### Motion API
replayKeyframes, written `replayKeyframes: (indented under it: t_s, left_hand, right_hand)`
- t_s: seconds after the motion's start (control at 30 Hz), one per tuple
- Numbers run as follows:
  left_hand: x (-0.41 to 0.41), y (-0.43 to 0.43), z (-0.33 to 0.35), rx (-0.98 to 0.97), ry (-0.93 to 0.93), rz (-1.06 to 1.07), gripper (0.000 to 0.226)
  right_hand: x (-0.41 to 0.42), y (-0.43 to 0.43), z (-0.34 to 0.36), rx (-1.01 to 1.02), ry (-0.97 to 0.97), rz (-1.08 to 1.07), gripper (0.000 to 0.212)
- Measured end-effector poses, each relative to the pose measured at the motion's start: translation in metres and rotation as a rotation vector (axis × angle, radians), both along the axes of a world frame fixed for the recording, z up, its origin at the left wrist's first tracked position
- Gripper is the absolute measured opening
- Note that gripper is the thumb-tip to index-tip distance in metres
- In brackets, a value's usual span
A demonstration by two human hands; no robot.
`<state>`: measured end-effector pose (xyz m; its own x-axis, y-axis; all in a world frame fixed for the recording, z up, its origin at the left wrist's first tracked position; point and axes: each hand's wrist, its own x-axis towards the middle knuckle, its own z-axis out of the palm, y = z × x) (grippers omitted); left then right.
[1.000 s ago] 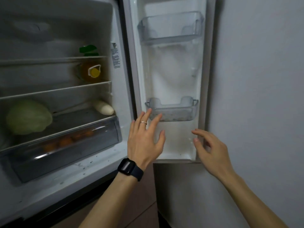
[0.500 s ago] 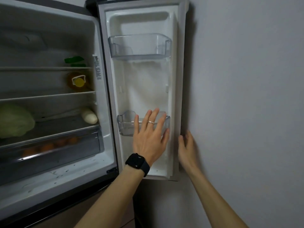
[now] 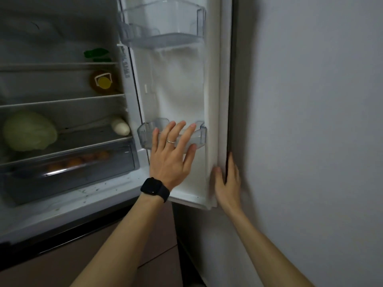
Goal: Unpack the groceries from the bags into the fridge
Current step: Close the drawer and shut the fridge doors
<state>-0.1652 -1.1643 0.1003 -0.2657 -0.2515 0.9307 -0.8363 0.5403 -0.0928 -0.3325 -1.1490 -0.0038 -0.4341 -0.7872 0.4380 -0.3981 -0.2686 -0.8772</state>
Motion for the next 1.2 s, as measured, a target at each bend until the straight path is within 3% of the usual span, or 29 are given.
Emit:
replayKeyframes:
  t_s: [0.17,0.3,0.37,0.53,0.63,0.87,1.07,1.2]
  left_hand:
    - [0.058,0.011,-0.003,0.015,0.078,-0.110,0.046]
    - [0.107,0.026,-0.011,0.133,0.268,-0.124,0.048]
    - [0.131,0.034,-0.011,0.196,0.334,-0.083,0.049]
    - [0.178,0.057,-0.003,0.400,0.426,0.163,0.055]
    - [0.189,0.079,0.004,0.384,0.437,0.217,0.061]
    - [0.179,0.094,0.013,0.151,0.091,0.297,0.078]
    - [0.209,0.057,-0.005,0.093,-0.291,0.596,0.073]
    - [0.239,0.033,-0.014,0.106,-0.259,0.644,0.070]
  right_hand:
    - [0.015,0.044,-0.012,-0.176,0.035,0.046,0.048]
    - [0.038,0.066,-0.019,-0.053,-0.028,0.183,0.088]
    - [0.056,0.067,-0.023,-0.008,0.008,0.282,0.096]
    - [0.117,0.063,-0.026,-0.068,0.162,0.449,0.093]
    - [0.153,0.062,-0.029,-0.118,0.214,0.463,0.096]
    - [0.219,0.044,-0.038,-0.127,0.582,0.335,0.099]
    - [0.238,0.014,-0.032,-0.169,0.848,0.355,0.112]
    - [0.248,-0.015,-0.024,-0.200,0.993,0.340,0.112]
